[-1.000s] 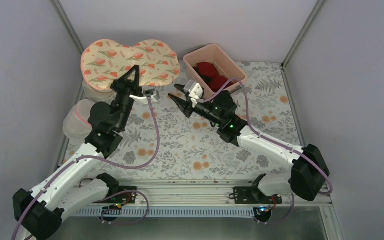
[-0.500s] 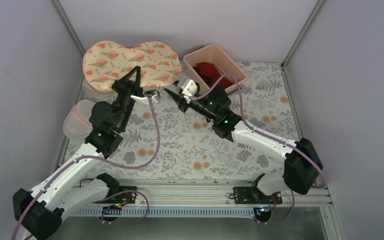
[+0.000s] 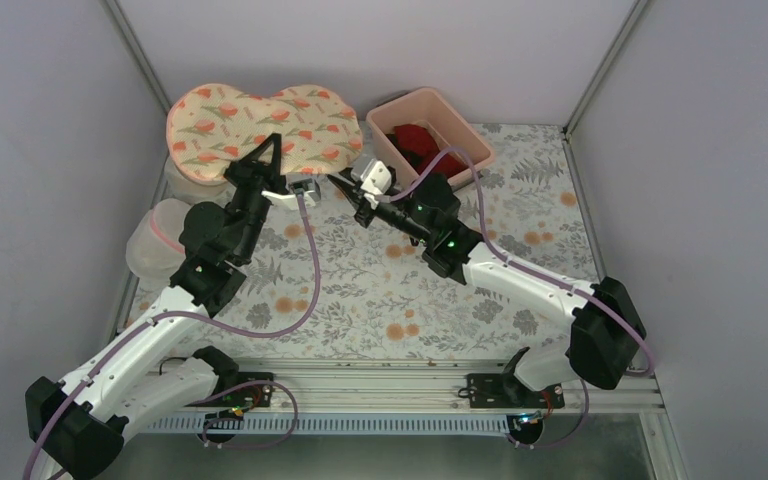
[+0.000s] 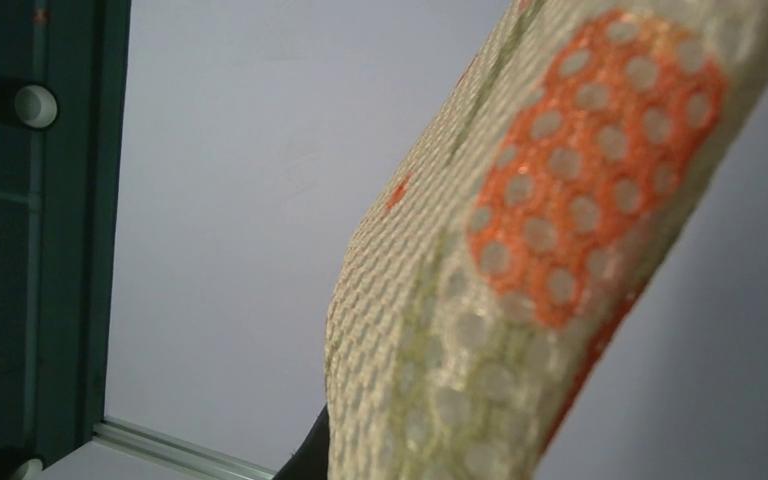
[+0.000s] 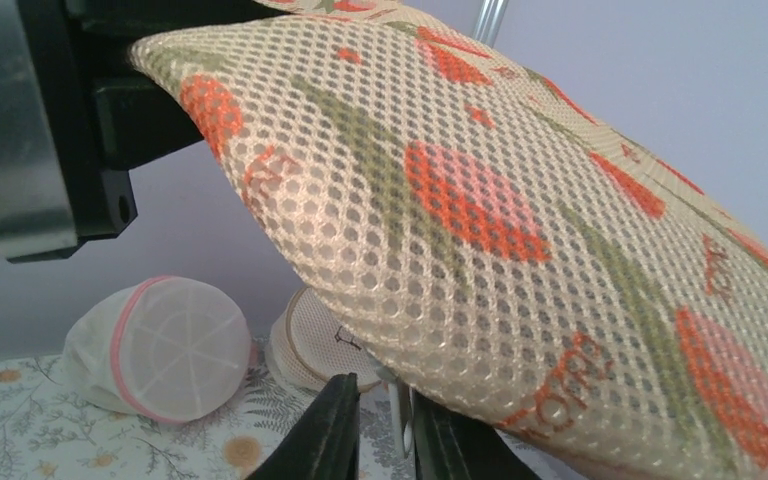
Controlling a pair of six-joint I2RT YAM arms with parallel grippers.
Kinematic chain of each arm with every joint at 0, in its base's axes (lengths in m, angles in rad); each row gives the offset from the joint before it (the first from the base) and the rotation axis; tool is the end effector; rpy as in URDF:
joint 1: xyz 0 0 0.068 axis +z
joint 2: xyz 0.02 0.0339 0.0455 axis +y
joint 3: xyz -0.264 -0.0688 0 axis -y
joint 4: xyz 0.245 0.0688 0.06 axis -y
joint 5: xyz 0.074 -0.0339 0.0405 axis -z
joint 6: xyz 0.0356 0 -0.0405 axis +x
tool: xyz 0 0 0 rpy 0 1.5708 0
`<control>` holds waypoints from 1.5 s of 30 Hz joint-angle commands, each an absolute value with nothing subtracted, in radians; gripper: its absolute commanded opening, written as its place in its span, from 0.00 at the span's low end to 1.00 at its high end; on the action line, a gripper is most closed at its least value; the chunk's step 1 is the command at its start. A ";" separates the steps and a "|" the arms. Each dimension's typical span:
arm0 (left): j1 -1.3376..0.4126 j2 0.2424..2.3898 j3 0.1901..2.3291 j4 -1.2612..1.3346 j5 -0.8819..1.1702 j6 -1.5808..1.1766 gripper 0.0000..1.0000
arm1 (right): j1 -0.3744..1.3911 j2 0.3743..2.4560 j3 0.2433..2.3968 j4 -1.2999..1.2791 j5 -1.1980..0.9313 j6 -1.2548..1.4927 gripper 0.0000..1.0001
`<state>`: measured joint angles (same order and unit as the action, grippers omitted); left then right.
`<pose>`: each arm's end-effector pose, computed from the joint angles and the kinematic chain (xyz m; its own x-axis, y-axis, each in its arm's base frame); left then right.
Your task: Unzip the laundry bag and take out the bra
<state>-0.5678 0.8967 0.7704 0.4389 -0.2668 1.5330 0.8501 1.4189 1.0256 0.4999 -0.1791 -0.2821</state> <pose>0.1812 -0.1044 0.3817 0.3168 0.9412 -0.1170 -0.2475 0.2011 0.9478 0.2181 0.2580 0.3476 0.3058 -0.0669 -0.9497 -0.8028 0.5181 -0.2950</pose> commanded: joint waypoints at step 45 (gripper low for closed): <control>-0.560 0.812 0.667 -0.293 0.094 0.903 0.99 | 0.653 1.324 0.897 0.086 -0.695 -0.036 0.04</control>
